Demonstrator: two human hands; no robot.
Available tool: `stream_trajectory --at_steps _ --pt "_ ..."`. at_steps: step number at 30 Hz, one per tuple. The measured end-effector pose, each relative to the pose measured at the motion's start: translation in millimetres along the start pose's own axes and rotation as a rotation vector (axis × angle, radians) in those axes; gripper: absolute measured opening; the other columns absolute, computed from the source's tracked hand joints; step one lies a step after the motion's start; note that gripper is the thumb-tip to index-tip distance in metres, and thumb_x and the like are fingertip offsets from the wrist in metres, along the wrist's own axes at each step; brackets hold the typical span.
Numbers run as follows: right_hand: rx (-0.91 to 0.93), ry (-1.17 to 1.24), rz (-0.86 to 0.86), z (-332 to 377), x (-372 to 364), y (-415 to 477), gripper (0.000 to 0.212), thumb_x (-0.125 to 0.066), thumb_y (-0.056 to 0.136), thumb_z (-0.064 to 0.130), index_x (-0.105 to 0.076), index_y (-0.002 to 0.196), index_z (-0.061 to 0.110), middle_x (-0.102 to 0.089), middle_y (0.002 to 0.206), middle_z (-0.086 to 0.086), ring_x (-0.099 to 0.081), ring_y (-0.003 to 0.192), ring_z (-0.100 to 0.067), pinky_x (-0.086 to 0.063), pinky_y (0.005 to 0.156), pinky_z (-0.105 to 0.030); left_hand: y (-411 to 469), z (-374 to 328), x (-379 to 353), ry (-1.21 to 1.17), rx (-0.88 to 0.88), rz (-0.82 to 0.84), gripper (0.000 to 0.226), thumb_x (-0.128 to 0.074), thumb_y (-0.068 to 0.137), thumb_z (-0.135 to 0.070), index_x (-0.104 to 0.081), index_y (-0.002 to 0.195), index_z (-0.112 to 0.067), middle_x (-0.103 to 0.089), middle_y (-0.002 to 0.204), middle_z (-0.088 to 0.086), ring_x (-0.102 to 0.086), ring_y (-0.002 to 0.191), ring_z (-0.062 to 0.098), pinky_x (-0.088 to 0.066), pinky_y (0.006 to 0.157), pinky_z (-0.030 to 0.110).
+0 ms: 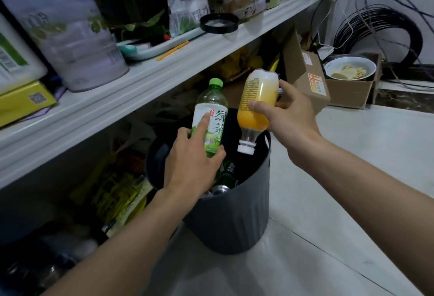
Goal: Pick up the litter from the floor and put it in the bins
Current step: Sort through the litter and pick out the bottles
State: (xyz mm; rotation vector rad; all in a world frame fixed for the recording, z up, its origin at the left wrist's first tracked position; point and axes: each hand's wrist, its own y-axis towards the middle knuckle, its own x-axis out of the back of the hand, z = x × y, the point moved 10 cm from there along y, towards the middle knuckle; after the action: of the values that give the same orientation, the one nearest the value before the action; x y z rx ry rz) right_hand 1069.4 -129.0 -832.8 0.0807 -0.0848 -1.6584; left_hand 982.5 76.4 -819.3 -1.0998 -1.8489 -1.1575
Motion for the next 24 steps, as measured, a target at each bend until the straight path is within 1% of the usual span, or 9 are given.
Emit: stream_trajectory --at_steps 4,7,9,11,13,14,16,20,24 --pt "-0.015 -0.005 0.022 -5 -5 -4 0.087 -0.082 0.071 0.038 -0.037 0.145 0.034 -0.052 0.134 -0.002 -0.058 0.112 -0.022 -0.054 0.09 -0.045 0 8 -1 0.027 0.013 -0.006 0.065 -0.048 0.093 -0.052 -0.017 0.149 -0.042 -0.04 0.123 0.002 -0.051 0.099 0.021 -0.049 0.076 0.035" --pt "-0.006 -0.015 0.026 -6 -6 -6 0.086 -0.082 0.073 0.038 -0.036 0.146 0.032 -0.051 0.136 -0.002 -0.057 0.113 -0.022 -0.055 0.089 -0.045 0 4 0 0.014 -0.012 -0.024 0.062 -0.043 0.095 -0.052 -0.017 0.15 -0.042 -0.04 0.127 0.002 -0.051 0.1 0.02 -0.046 0.072 0.033" --pt "-0.005 -0.018 0.019 -7 -7 -6 0.085 -0.081 0.073 0.039 -0.037 0.146 0.032 -0.049 0.137 -0.002 -0.055 0.115 -0.022 -0.055 0.089 -0.045 -1 2 -1 0.029 -0.025 -0.026 0.061 -0.043 0.095 -0.051 -0.017 0.15 -0.041 -0.04 0.129 0.003 -0.05 0.106 0.02 -0.046 0.073 0.032" --pt "-0.017 -0.014 0.012 -7 -9 -9 0.091 -0.08 0.065 0.048 -0.038 0.144 0.034 -0.054 0.131 -0.001 -0.054 0.118 -0.025 -0.054 0.09 -0.048 -2 1 -2 0.05 -0.038 -0.027 0.06 -0.042 0.096 -0.05 -0.018 0.15 -0.04 -0.04 0.133 0.004 -0.046 0.113 0.02 -0.046 0.076 0.032" --pt "-0.018 -0.021 -0.003 -8 -10 -10 0.1 -0.076 0.052 0.057 -0.039 0.142 0.036 -0.062 0.118 0.002 -0.055 0.117 -0.025 -0.052 0.091 -0.048 -1 1 0 0.064 -0.043 -0.039 0.058 -0.041 0.096 -0.05 -0.02 0.15 -0.039 -0.039 0.135 0.004 -0.043 0.119 0.02 -0.045 0.078 0.033" --pt "-0.012 -0.028 -0.006 -9 -9 -9 0.1 -0.076 0.049 0.058 -0.04 0.141 0.037 -0.064 0.113 0.003 -0.056 0.117 -0.025 -0.052 0.092 -0.048 0 0 2 0.068 -0.045 -0.045 0.058 -0.041 0.096 -0.05 -0.021 0.15 -0.039 -0.039 0.135 0.003 -0.042 0.12 0.02 -0.045 0.079 0.033" --pt "-0.013 -0.028 -0.005 -10 -7 -9 0.095 -0.077 0.052 0.055 -0.044 0.139 0.036 -0.065 0.109 0.003 -0.055 0.118 -0.024 -0.051 0.093 -0.048 1 -1 4 0.078 -0.053 -0.056 0.058 -0.042 0.096 -0.051 -0.023 0.149 -0.038 -0.04 0.135 0.002 -0.041 0.121 0.019 -0.043 0.081 0.032" --pt "-0.029 -0.037 -0.022 -14 0 -10 0.081 -0.078 0.062 0.044 -0.049 0.136 0.034 -0.064 0.11 0.002 -0.056 0.116 -0.025 -0.052 0.093 -0.044 0 -8 4 0.093 -0.074 -0.079 0.057 -0.041 0.096 -0.05 -0.025 0.149 -0.037 -0.043 0.133 0.001 -0.043 0.12 0.017 -0.041 0.077 0.028" --pt "-0.03 -0.066 -0.04 -14 12 -10 0.069 -0.079 0.072 0.035 -0.052 0.135 0.029 -0.067 0.104 0.002 -0.062 0.106 -0.022 -0.053 0.092 -0.04 -2 -19 2 0.112 -0.099 -0.089 0.056 -0.041 0.096 -0.05 -0.027 0.149 -0.036 -0.044 0.135 0.0 -0.043 0.122 0.015 -0.043 0.084 0.03"
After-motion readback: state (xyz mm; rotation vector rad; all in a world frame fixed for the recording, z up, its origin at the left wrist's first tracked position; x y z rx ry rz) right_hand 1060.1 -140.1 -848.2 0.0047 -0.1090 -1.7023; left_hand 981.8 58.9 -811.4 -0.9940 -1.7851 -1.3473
